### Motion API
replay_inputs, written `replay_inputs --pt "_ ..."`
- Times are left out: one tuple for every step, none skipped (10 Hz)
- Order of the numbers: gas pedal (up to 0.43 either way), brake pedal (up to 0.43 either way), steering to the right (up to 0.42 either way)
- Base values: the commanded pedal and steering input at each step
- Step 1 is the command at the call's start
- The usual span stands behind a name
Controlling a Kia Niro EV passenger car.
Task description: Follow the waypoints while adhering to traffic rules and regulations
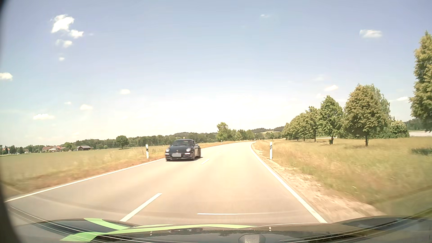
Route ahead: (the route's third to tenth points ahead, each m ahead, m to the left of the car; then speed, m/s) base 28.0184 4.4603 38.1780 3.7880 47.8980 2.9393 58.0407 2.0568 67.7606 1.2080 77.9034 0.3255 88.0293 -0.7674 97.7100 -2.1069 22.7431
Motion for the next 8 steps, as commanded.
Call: replay_inputs --pt "0.22 0.0 0.006" --pt "0.209 0.0 0.006" --pt "0.209 0.0 0.006" --pt "0.228 0.0 0.006" --pt "0.268 0.0 0.006" --pt "0.287 0.0 0.006" --pt "0.299 0.0 0.006" --pt "0.299 0.0 0.006"
